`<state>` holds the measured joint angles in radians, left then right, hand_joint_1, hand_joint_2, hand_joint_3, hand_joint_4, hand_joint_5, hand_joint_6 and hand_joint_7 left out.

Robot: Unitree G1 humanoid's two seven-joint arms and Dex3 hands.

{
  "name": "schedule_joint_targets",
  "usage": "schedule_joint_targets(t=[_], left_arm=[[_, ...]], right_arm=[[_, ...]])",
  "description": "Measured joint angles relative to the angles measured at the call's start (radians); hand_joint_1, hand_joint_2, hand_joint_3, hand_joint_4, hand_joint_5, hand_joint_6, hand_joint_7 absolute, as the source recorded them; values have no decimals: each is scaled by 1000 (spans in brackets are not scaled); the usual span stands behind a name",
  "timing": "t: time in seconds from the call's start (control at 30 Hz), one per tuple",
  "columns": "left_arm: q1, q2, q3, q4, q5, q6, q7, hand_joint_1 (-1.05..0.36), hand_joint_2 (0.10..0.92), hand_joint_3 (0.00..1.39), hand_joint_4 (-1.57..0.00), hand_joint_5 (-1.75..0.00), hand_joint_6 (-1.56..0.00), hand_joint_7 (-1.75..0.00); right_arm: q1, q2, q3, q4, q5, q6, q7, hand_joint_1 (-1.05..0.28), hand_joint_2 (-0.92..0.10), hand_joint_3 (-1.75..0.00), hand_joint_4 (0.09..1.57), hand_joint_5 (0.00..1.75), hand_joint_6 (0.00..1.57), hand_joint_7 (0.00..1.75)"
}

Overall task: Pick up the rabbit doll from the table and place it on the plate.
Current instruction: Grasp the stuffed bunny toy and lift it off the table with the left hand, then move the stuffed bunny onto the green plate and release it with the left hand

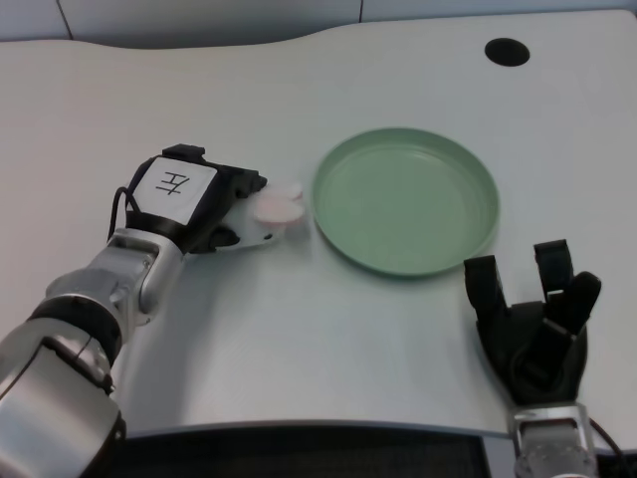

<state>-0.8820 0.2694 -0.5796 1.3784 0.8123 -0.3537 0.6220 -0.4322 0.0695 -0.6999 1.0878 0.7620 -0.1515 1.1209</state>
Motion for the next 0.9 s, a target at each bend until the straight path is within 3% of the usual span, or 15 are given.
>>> schedule_joint_targets(t=[0.13,0.4,0.47,0.6,0.9], left_arm=[[0,1,5,0,-1,-23,15,-142,870,0,-686,-1094,-1073,-112],[0,1,5,0,0,-28,21,-142,869,0,-679,-1108,-1073,-114],[-4,12,17,0,-2,-68,27,-168,865,0,-670,-1238,-1109,-147],[-62,51,40,-6,-15,-138,61,-153,841,0,-682,-1297,-1119,-167],[-90,60,42,-8,-16,-154,78,-157,842,1,-757,-1101,-1107,-154]], right_arm=[[0,-4,0,2,1,12,-1,-573,-921,-192,766,1746,581,1746],[0,-5,0,2,1,13,-1,-572,-921,-191,763,1746,580,1746],[-5,-12,1,16,-1,12,-6,-565,-921,-189,755,1746,576,1746],[-14,-21,1,52,-9,13,-24,-556,-921,-194,753,1746,577,1746],[-25,-31,1,74,-13,12,-33,-572,-921,-208,766,1746,582,1746]])
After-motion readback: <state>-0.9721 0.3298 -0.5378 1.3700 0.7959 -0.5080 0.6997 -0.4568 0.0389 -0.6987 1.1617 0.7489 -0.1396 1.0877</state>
